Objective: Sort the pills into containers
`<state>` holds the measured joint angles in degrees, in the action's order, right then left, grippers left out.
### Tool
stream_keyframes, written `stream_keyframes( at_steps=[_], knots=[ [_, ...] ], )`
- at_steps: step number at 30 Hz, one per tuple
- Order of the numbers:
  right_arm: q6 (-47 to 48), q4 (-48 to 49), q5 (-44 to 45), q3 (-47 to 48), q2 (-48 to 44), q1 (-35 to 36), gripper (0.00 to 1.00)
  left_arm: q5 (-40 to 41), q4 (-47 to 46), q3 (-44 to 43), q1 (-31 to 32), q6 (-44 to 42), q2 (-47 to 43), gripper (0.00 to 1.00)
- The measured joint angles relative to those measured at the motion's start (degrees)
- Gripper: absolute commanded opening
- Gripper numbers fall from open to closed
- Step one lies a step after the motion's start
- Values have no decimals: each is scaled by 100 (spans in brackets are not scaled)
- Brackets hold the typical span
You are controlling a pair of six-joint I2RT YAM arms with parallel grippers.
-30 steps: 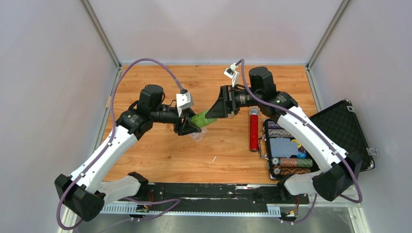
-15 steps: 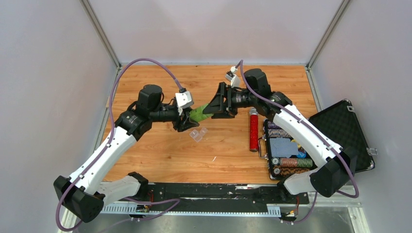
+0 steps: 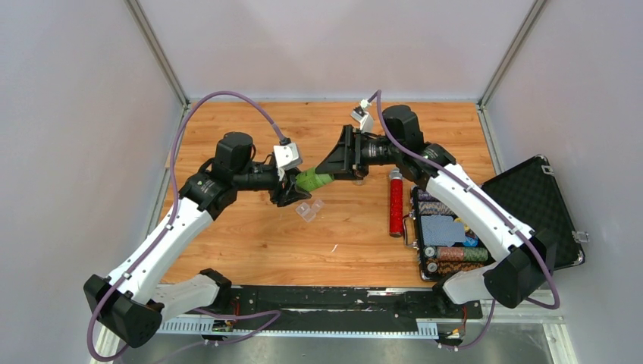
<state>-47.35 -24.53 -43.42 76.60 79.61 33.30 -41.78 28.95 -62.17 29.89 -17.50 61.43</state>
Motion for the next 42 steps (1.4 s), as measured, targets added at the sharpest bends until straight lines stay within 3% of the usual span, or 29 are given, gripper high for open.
stream_keyframes(
  at_steps=[3,5,17,26,29,35,42],
  knots=[
    [-37,90,-55,-63,0,-2,38,-13,4,0,0,2,-7,0],
    [-35,131,-94,-94,0,-11,34,-7,7,0,0,2,-7,0],
    [1401,737,-492,-616,-804,-68,36,-658,-50,-2,42,15,-144,0],
    [1945,1073,-507,-627,-1163,-264,37,-1257,-166,28,9,136,-321,0],
    [1941,1038,-140,-664,-1191,-264,36,-1078,-179,151,9,133,-411,0],
    [1598,444,1530,-876,-1143,-310,34,-129,-190,551,9,90,-697,0],
    [1165,-479,3200,-1349,-638,-83,44,997,-356,1276,9,94,-1294,0]
  ],
)
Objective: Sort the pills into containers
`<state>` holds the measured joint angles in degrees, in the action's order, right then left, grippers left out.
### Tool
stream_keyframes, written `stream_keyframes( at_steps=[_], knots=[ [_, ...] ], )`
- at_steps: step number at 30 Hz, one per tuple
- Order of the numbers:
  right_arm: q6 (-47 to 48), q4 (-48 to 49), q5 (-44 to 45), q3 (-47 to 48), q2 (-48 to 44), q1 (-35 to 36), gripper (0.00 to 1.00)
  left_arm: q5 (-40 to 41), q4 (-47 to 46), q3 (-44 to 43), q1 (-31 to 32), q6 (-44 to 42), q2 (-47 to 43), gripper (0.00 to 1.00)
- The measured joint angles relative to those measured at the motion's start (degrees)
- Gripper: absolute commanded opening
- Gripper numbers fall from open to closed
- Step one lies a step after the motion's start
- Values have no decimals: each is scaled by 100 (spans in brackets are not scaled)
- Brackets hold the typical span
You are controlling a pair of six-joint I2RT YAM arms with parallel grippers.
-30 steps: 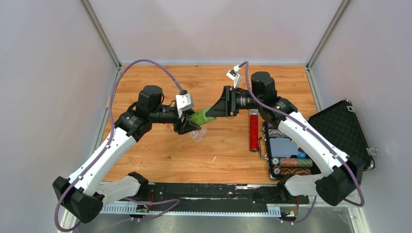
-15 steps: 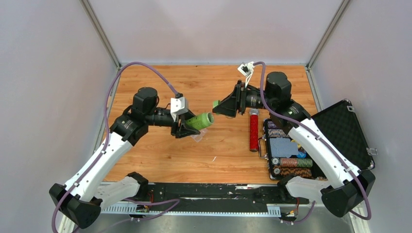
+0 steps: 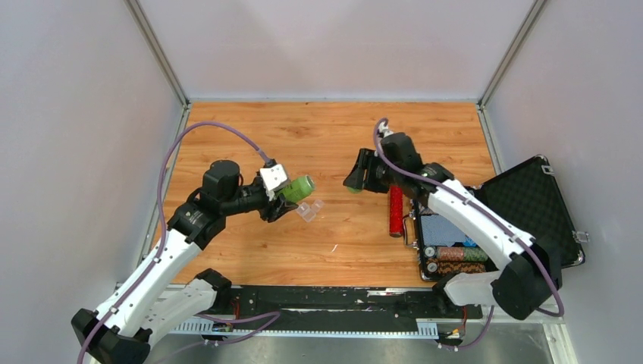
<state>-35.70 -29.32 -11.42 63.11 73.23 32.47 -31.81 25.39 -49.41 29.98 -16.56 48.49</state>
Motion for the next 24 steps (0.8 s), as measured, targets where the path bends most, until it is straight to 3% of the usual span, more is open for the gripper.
stream_keyframes(
  at_steps=[8,13,21,24],
  knots=[
    [-79,-728,1554,-7,1447,603,43,680,-109,289,0,507,-282,0],
    [-173,-981,2063,-4,2304,671,44,861,-186,337,0,885,-415,0],
    [-221,-1047,2457,52,2817,688,58,1217,-205,555,0,1377,-409,0],
    [-236,-1027,2487,98,2863,688,73,1268,-203,688,0,1556,-391,0]
  ],
)
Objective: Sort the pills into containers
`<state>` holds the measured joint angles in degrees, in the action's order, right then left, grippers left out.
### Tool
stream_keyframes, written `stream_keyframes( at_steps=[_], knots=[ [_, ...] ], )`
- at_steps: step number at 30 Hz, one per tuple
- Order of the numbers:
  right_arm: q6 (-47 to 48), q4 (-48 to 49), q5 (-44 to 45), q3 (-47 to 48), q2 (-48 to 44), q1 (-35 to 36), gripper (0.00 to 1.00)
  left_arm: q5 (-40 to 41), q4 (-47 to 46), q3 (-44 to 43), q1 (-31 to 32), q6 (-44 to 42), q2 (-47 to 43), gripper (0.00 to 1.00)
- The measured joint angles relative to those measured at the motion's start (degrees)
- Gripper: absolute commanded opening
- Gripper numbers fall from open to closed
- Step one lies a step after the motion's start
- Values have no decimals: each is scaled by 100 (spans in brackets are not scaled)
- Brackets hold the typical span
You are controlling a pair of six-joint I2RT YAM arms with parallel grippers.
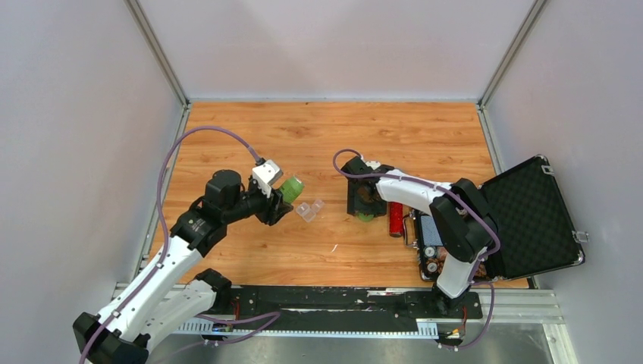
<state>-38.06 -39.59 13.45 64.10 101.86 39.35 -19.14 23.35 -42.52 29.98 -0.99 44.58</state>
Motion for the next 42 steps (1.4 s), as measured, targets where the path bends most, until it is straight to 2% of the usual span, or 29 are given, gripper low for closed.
stream_keyframes(
  at_steps=[2,4,10,15,21,30,42],
  knots=[
    [-20,11,-4,11,7,0,81,24,4,61,0,85,17,0],
    [-20,-4,-11,20,7,0,85,39,33,76,0,133,44,0],
    [-20,-153,-164,260,-83,0,87,22,157,87,0,157,114,0],
    [-24,-275,-319,522,-549,-46,89,68,236,109,0,166,321,0],
    [-17,-308,-463,662,-1163,-157,98,330,282,247,0,278,546,0],
    [-20,-365,-660,669,-1298,-271,99,564,304,444,20,514,678,0],
    [-70,-400,-815,669,-1316,-385,99,1088,-105,828,494,1379,1082,0]
  ],
)
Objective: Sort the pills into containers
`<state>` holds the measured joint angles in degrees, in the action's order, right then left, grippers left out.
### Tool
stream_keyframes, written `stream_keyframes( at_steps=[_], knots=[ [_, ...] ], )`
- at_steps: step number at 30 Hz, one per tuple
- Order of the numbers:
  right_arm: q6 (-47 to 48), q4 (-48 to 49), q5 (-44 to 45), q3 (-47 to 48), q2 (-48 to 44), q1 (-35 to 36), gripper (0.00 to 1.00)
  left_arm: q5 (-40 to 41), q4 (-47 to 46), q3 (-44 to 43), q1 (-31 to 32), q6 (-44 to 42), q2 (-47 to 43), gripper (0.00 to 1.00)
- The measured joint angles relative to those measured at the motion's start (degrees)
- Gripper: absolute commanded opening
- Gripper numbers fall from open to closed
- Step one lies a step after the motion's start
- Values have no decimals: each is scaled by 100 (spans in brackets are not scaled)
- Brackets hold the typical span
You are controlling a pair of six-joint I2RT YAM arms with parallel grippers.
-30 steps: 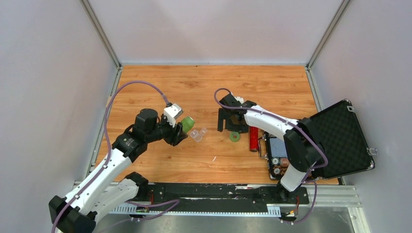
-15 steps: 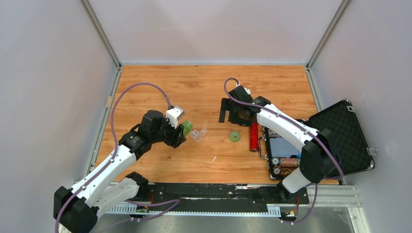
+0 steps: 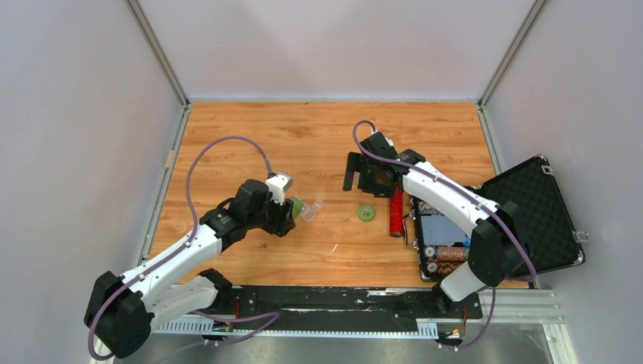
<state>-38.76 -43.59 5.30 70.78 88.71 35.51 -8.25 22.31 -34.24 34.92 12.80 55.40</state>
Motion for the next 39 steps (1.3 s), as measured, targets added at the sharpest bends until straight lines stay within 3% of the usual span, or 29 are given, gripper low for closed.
stream_keyframes(
  at_steps=[12,39],
  knots=[
    [-22,15,-94,-70,-105,-103,98,601,-544,127,442,603,468,0],
    [-42,81,-223,-350,-400,-240,97,911,-1045,260,966,640,1421,0]
  ],
)
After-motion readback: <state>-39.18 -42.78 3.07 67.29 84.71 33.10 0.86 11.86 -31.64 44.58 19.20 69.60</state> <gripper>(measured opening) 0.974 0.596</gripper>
